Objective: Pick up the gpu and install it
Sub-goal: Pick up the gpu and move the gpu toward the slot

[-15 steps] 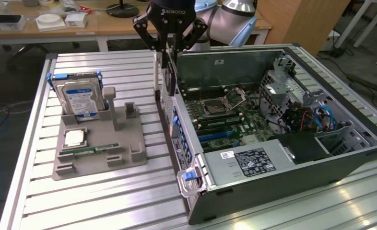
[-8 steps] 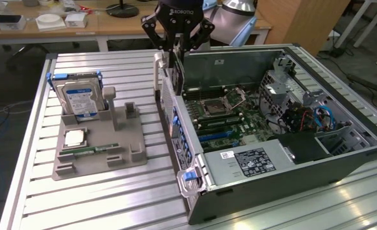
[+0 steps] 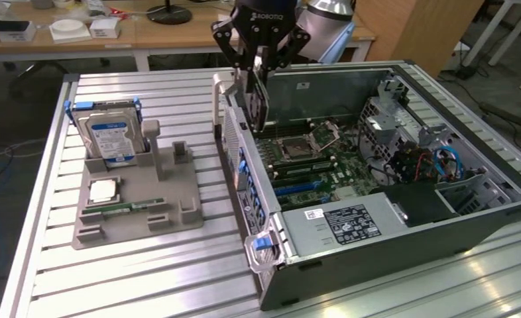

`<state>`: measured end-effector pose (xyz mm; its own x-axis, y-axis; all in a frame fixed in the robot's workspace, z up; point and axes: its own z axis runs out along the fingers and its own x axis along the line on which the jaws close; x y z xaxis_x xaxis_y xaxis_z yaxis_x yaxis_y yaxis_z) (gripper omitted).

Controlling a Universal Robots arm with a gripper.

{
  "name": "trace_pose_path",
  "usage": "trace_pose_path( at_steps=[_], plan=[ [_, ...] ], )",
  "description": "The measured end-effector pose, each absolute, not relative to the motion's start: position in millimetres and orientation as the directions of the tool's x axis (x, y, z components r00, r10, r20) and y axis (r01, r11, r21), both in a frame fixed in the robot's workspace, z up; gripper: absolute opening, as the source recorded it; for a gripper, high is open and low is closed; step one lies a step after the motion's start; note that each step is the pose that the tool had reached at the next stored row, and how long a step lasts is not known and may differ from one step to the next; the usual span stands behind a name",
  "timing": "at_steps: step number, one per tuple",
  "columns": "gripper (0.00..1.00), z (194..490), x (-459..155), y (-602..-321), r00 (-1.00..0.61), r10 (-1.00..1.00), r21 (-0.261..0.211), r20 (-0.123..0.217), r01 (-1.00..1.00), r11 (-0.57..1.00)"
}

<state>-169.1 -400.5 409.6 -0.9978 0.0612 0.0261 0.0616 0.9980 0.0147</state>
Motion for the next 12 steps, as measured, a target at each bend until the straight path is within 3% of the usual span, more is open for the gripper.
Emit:
trace_pose_path(
  at_steps=[12],
  plan=[
    [0.26, 409.4, -143.9, -400.5, -0.997, 0.064, 0.016, 0.031, 0.065, 0.998]
  ],
)
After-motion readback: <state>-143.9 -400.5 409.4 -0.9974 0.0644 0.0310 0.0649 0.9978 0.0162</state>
